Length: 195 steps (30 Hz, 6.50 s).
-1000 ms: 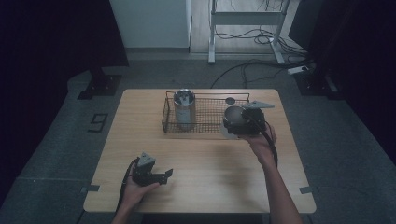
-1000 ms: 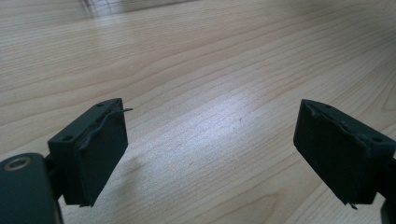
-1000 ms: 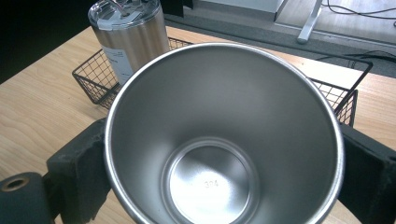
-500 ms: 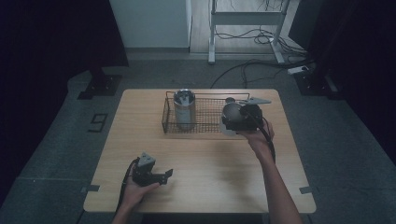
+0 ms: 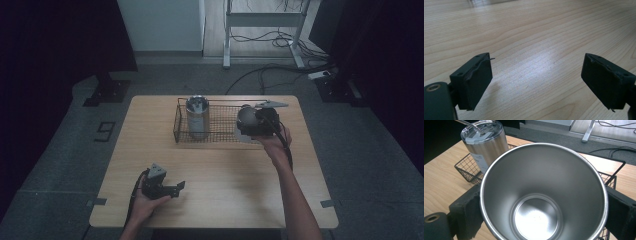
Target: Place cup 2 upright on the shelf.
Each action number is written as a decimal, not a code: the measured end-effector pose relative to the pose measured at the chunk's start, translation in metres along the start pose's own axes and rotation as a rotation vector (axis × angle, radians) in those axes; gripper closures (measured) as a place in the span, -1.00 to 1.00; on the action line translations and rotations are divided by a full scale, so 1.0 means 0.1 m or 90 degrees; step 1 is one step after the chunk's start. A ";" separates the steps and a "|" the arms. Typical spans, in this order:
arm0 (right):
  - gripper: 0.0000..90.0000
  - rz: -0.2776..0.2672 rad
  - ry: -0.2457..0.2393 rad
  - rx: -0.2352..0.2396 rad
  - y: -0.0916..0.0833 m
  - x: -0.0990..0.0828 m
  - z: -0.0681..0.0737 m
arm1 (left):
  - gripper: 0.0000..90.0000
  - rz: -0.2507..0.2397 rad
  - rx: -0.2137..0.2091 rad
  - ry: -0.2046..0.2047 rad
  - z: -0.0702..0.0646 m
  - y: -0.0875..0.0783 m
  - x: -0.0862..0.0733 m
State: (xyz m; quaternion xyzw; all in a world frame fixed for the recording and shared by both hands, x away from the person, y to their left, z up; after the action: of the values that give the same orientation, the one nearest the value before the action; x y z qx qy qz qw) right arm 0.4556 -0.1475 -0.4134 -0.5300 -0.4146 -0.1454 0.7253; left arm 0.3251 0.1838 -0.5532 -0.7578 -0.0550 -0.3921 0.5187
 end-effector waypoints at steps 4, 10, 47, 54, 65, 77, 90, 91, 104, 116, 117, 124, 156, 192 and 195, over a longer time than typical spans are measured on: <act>-0.86 0.000 0.002 -0.003 0.03 0.04 -0.01 | -0.77 0.000 -0.001 0.000 0.00 0.00 0.00; -0.86 0.004 0.003 -0.005 0.08 0.10 -0.03 | -0.77 -0.001 -0.002 -0.001 -0.01 0.00 0.01; -0.86 0.031 -0.002 -0.021 0.50 0.36 -0.16 | -0.77 -0.011 0.005 -0.012 0.09 -0.05 0.00; -0.86 0.031 -0.001 -0.024 0.57 0.39 -0.20 | -0.77 -0.007 0.007 -0.010 0.09 -0.04 0.00; -0.86 0.038 0.012 -0.023 0.65 0.39 -0.27 | -0.77 0.001 0.008 -0.006 0.09 -0.01 -0.02; -0.86 0.042 0.009 -0.030 0.78 0.48 -0.31 | -0.77 0.003 0.008 -0.006 0.09 -0.01 -0.02; -0.86 0.057 0.007 -0.032 0.90 0.47 -0.33 | -0.77 0.006 0.009 -0.006 0.09 0.00 -0.03; -0.86 0.059 0.008 -0.033 0.91 0.46 -0.33 | -0.77 0.007 0.009 -0.005 0.09 0.00 -0.03; -0.86 0.077 0.013 -0.037 1.05 0.39 -0.40 | -0.77 0.011 0.010 -0.004 0.09 0.02 -0.04; -0.86 0.094 0.011 -0.034 1.19 0.33 -0.43 | -0.77 0.013 0.001 -0.002 0.07 0.02 -0.03; -0.86 0.099 0.009 -0.033 1.20 0.32 -0.44 | -0.77 0.014 0.002 -0.002 0.08 0.02 -0.04; -0.86 0.106 0.005 -0.026 1.27 0.27 -0.45 | -0.77 0.016 0.002 -0.002 0.08 0.03 -0.04; -0.89 0.149 -0.001 -0.050 1.37 0.07 -0.53 | -0.75 0.031 -0.001 0.003 0.05 0.06 -0.05; -0.93 -0.004 -0.014 -0.032 0.59 -0.05 -0.48 | -0.75 0.037 0.003 -0.006 0.08 0.04 -0.06; -0.90 -0.005 -0.029 -0.033 0.51 -0.10 -0.46 | -0.75 0.036 0.005 -0.006 0.07 0.03 -0.06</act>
State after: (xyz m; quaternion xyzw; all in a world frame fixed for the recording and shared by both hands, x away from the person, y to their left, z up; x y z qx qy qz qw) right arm 0.5029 -0.1710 -0.4585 -0.5505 -0.4290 -0.1469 0.7010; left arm 0.3263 0.1905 -0.5611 -0.7590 -0.0373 -0.3731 0.5323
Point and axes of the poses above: each handheld gripper's, and its own axes: y roughly forward along the jaws, x roughly out of its top, z roughly to its left, the point moved 4 cm from there along y, roughly forward along the jaws, and after that the axes turned 7 degrees about z, right-handed, at the moved point
